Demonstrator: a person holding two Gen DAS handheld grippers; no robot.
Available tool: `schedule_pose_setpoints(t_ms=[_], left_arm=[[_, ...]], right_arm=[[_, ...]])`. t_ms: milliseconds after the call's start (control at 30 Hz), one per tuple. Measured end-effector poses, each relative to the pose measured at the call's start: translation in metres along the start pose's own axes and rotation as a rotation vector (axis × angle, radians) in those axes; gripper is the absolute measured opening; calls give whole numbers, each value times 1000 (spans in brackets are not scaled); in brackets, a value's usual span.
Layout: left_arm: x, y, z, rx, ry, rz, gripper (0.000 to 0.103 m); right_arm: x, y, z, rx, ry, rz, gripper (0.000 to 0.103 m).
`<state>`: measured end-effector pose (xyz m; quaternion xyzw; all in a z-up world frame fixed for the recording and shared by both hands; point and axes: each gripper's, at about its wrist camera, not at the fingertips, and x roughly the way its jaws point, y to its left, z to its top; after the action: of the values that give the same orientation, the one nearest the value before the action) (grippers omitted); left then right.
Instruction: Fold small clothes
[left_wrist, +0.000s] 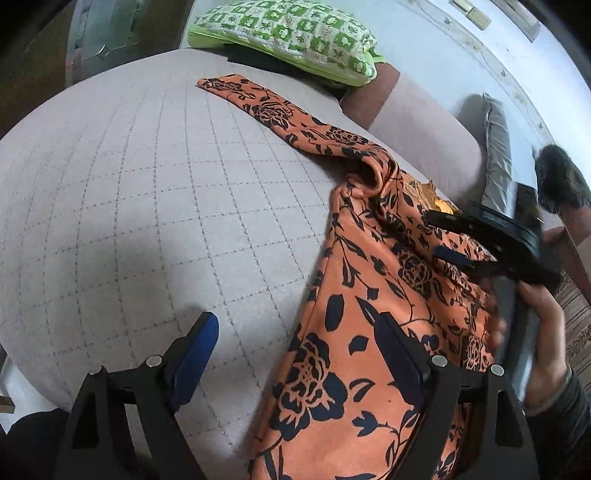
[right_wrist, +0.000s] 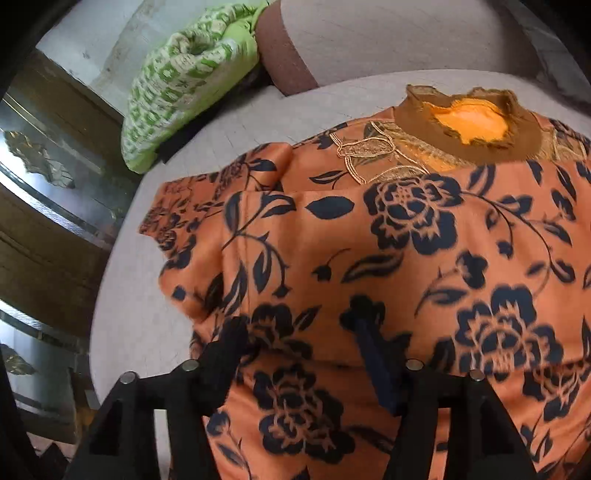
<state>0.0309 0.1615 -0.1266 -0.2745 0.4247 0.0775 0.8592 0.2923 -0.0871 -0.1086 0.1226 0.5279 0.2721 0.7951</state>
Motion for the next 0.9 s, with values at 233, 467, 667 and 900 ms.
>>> schedule_pose_setpoints(t_ms=[233,467,667,900], left_arm=[[6,-7,17,-3,15,-34,86],[45,23,131,-172,-9,-122,86],[110,73,236,-388,-6,-131,86],[145,130,295,-534,-58,-72,86]], right_arm=[[-74,-56,12,182,-128,134,83],[-31,-79,8,153,5,115,85],[-28,-80,7,154,1,128,85],[-30,-83,4,129,-23,147,85]])
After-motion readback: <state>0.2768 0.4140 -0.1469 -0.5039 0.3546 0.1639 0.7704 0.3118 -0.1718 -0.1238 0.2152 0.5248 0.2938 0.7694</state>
